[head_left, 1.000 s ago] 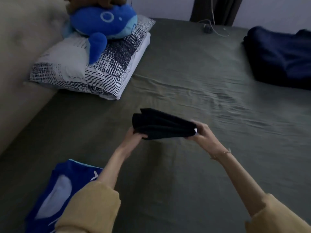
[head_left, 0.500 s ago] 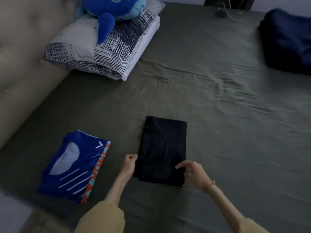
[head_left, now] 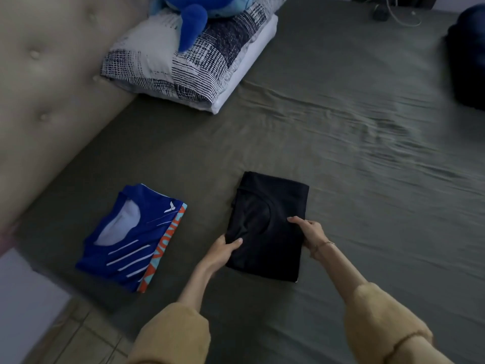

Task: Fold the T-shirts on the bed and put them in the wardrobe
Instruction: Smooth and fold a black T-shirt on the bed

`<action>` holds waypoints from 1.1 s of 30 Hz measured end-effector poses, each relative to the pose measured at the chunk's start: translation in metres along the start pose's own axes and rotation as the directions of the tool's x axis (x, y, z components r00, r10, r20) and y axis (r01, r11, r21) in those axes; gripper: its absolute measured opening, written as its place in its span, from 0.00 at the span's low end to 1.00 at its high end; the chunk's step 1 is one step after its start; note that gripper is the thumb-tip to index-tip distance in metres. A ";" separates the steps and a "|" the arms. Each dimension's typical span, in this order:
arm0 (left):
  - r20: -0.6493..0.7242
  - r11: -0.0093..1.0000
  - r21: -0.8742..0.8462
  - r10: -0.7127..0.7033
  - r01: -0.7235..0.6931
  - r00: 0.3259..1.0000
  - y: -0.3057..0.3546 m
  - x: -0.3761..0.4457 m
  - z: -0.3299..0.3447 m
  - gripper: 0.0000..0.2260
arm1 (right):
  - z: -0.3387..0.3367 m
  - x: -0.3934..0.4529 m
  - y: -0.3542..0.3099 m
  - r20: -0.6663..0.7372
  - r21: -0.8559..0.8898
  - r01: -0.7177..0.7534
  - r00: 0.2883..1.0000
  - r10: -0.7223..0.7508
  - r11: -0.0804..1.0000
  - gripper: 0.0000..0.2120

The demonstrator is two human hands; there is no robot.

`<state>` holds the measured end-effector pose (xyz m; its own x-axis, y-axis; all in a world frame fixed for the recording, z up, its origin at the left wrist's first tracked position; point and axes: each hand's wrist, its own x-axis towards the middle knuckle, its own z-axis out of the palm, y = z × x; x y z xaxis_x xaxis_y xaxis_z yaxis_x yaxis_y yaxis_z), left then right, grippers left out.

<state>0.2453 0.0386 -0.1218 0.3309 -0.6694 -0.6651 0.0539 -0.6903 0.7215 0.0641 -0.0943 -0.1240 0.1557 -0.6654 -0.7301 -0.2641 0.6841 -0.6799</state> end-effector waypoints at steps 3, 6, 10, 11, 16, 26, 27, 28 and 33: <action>0.031 1.000 -0.031 -0.005 0.006 0.999 0.002 -0.005 -0.014 0.17 | 0.005 -0.012 -0.007 0.204 0.126 -0.046 0.979 0.019 0.991 0.16; 0.095 0.999 -0.032 -0.041 0.044 0.995 0.007 -0.012 -0.031 0.16 | 0.013 -0.027 -0.005 0.309 0.229 -0.084 0.951 0.010 0.970 0.09; 0.145 0.999 -0.023 -0.043 0.047 0.988 0.021 -0.024 -0.065 0.13 | 0.034 -0.043 -0.004 0.328 0.298 -0.096 0.945 -0.007 0.950 0.08; 0.142 0.999 -0.027 -0.035 0.039 0.989 0.026 -0.029 -0.076 0.12 | 0.043 -0.049 -0.007 0.337 0.303 -0.092 0.941 -0.016 0.949 0.08; 0.087 1.000 -0.002 0.022 -0.022 0.996 0.036 -0.045 -0.140 0.17 | 0.097 -0.072 -0.024 0.402 0.320 -0.034 0.910 -0.103 0.947 0.11; -0.012 0.997 -0.033 0.074 -0.075 0.997 0.016 -0.078 -0.294 0.13 | 0.249 -0.110 -0.044 0.470 0.322 0.004 0.867 -0.163 0.947 0.10; -0.014 0.997 -0.037 0.066 -0.066 0.998 0.008 -0.079 -0.311 0.13 | 0.269 -0.111 -0.042 0.483 0.305 -0.009 0.863 -0.146 0.952 0.10; -0.014 0.997 -0.033 0.063 -0.064 0.998 0.003 -0.079 -0.314 0.13 | 0.272 -0.111 -0.040 0.490 0.291 -0.015 0.861 -0.136 0.957 0.10; -0.003 0.997 -0.076 0.014 -0.014 1.000 -0.032 -0.066 -0.340 0.17 | 0.303 -0.105 -0.021 0.475 0.218 -0.033 0.877 -0.076 0.975 0.10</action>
<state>0.5415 0.1980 -0.0352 0.3348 -0.6778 -0.6546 0.1206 -0.6581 0.7432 0.3419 0.0523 -0.0541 0.6088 -0.4937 -0.6210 -0.0554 0.7544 -0.6541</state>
